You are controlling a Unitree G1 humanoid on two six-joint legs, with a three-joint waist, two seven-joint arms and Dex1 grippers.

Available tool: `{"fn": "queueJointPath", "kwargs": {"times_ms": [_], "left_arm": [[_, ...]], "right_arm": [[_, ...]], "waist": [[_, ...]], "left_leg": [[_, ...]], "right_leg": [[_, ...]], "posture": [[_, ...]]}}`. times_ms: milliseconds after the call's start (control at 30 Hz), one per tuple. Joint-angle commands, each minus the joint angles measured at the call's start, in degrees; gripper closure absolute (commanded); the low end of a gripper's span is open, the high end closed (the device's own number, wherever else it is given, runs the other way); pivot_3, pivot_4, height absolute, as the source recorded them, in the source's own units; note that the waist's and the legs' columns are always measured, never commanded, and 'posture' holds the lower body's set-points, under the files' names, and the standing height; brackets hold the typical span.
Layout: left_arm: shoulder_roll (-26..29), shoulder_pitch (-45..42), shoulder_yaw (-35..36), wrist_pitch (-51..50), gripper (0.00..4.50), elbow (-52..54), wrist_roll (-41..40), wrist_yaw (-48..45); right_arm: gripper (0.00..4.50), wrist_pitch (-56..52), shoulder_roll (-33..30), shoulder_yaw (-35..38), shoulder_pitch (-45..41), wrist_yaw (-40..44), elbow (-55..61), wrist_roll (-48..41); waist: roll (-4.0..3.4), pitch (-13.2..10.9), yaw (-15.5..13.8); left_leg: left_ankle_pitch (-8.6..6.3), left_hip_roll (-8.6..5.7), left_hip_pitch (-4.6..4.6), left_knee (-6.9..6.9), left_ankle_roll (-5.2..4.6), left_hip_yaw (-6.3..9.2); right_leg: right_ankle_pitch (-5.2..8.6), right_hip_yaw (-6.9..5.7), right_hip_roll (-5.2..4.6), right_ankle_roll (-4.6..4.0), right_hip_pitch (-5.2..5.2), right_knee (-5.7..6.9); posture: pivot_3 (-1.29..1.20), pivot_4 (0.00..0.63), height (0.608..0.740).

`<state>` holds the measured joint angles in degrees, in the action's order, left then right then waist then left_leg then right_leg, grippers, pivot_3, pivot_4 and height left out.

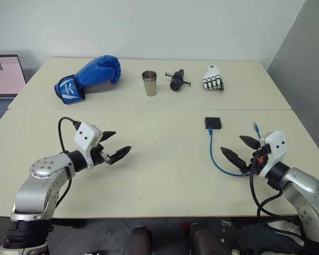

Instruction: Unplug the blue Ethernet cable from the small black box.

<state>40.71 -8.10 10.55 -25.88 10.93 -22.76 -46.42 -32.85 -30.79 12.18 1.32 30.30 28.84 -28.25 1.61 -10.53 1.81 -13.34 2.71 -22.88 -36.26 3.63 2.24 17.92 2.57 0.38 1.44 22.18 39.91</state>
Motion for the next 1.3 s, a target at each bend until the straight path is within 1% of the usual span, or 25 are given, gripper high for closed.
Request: {"fn": "queueJointPath", "kwargs": {"times_ms": [33, 400, 533, 567, 633, 733, 833, 933, 1033, 1100, 1200, 1300], "left_arm": [[1.1, 0.5, 0.7, 0.9, 0.03, 1.0, -0.9, -2.0], [1.2, 2.4, 0.0, -0.1, 0.03, 2.8, -0.6, -2.4], [1.6, 2.3, 0.0, 1.7, 0.03, 2.3, -2.2, -6.5], [2.9, 3.0, 0.1, -0.5, 0.03, 3.3, -5.1, -10.3], [4.4, 4.0, 0.0, -2.6, 0.03, 4.9, -8.4, -14.5], [5.0, 3.0, -1.3, 0.3, 0.03, 4.5, -6.2, -14.9], [4.2, -0.2, -2.0, 1.1, 0.03, 3.6, -5.8, -14.7], [4.0, -4.2, -4.2, 2.2, 0.03, 2.8, -5.6, -16.3], [4.3, -6.2, -5.6, 2.2, 0.03, 2.4, -6.0, -17.9], [4.5, -7.3, -6.4, 1.6, 0.03, 2.4, -6.8, -19.2], [5.4, -8.7, -7.7, 0.9, 0.03, 3.3, -7.5, -21.9], [6.2, -10.4, -8.6, 0.1, 0.03, 3.8, -8.2, -24.4]], "right_arm": [[0.00, 2.0, -0.2, 1.1, 0.4, 0.6, 0.8, -0.1], [0.00, 2.0, 0.0, -0.3, 0.3, -0.2, 0.7, 0.8], [0.00, 0.4, 0.0, -1.5, -0.1, -1.2, 1.3, 0.9], [0.00, -0.2, 0.1, -2.2, -0.4, -1.7, 1.7, 1.0], [0.00, -1.0, 0.0, -2.7, -0.7, -2.4, 2.2, 1.0], [0.00, -3.1, 0.7, -4.8, -2.4, -5.2, 2.4, 2.3], [0.00, -5.4, 3.7, -8.3, -5.7, -9.9, 1.7, 4.7], [0.00, -5.2, 10.1, -14.5, -10.4, -16.7, -2.1, 10.5], [0.00, -4.6, 14.5, -17.5, -14.1, -21.5, -6.7, 15.4], [0.00, -4.4, 16.9, -18.7, -16.6, -24.5, -10.9, 18.5], [0.00, -2.2, 18.6, -19.6, -19.3, -27.8, -16.8, 22.8], [0.00, -1.0, 20.8, -18.7, -20.8, -30.1, -20.8, 24.8]], "waist": [[0.00, 0.0, 0.0], [0.00, 0.0, 0.0], [0.00, 0.0, 0.0], [0.00, 0.0, 0.0], [0.00, 0.0, 0.1], [-0.02, 0.0, 0.0], [-0.02, 0.0, 0.0], [-0.01, 0.0, 0.1], [-0.02, 0.0, 0.1], [-0.03, 0.0, 0.1], [-0.01, 0.0, 0.1], [-0.02, 0.0, 0.1]], "left_leg": [[0.00, 0.00, 0.00, 0.00, 0.00, 0.00], [0.00, 0.00, 0.00, 0.00, 0.00, -0.01], [0.00, 0.00, 0.00, 0.00, 0.00, 0.00], [0.00, 0.00, 0.00, 0.00, 0.00, -0.01], [0.00, 0.02, 0.00, 0.00, 0.00, -0.01], [0.00, 0.01, 0.00, 0.03, 0.00, -0.03], [0.00, 0.01, 0.02, 0.03, 0.00, -0.01], [0.00, 0.03, 0.00, 0.02, 0.00, 0.05], [0.01, 0.03, -0.01, 0.08, 0.00, 0.00], [0.00, 0.01, -0.04, 0.10, 0.00, -0.04], [0.00, -0.01, -0.10, 0.09, 0.01, -0.08], [0.00, -0.01, -0.08, 0.13, 0.00, -0.04]], "right_leg": [[0.00, 0.00, 0.00, 0.00, 0.00, 0.00], [0.00, 0.01, 0.00, 0.00, 0.00, 0.00], [0.00, 0.01, 0.00, 0.00, 0.00, 0.00], [0.00, 0.01, 0.00, 0.00, 0.00, 0.00], [0.00, 0.01, 0.01, 0.00, 0.01, 0.00], [0.01, 0.02, 0.00, -0.01, 0.03, 0.00], [0.00, 0.02, 0.00, -0.01, 0.03, 0.01], [0.00, 0.01, 0.04, -0.01, 0.05, 0.03], [0.00, 0.03, 0.08, -0.02, 0.10, 0.03], [0.00, 0.04, 0.06, -0.07, 0.11, 0.00], [-0.14, 0.04, 0.02, -0.31, 0.13, -0.05], [-0.13, 0.00, 0.03, -0.34, 0.14, -0.03]], "posture": [[0.00, 0.150, 0.740], [0.00, 0.150, 0.740], [0.00, 0.150, 0.740], [0.00, 0.150, 0.740], [0.00, 0.150, 0.740], [0.00, 0.150, 0.740], [0.00, 0.150, 0.740], [0.00, 0.150, 0.740], [0.00, 0.150, 0.740], [0.00, 0.150, 0.740], [0.00, 0.150, 0.740], [0.00, 0.150, 0.740]]}}
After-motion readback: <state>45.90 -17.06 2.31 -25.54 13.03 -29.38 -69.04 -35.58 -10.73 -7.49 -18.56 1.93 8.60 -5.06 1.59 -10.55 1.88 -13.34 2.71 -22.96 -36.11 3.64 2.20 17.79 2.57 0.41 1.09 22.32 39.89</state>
